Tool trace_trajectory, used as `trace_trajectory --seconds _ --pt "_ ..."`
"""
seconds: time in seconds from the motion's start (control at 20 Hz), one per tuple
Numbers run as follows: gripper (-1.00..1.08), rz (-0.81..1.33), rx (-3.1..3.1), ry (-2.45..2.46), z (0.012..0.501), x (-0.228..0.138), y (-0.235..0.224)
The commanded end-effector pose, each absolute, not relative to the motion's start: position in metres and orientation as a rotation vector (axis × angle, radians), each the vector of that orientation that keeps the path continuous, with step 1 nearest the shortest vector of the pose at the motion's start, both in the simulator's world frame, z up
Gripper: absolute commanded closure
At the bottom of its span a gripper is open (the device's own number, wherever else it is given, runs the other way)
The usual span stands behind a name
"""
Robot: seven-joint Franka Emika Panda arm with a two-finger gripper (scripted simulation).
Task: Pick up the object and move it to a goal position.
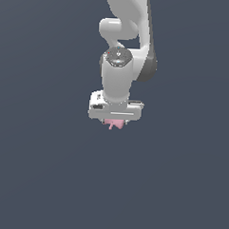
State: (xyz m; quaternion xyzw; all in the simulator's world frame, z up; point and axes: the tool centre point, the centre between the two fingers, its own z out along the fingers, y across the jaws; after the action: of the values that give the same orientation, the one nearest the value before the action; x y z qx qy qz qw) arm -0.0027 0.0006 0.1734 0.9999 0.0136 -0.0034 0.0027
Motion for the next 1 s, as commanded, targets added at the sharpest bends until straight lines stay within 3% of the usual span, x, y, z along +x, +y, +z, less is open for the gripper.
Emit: trace_trajectory --seconds 0.0,0.95 --pt "-0.2 -0.011 3.136 0.043 0.173 -0.003 0.001" --pt "-0.2 -0.002 3.204 -0.061 0.151 -0.012 -0.012"
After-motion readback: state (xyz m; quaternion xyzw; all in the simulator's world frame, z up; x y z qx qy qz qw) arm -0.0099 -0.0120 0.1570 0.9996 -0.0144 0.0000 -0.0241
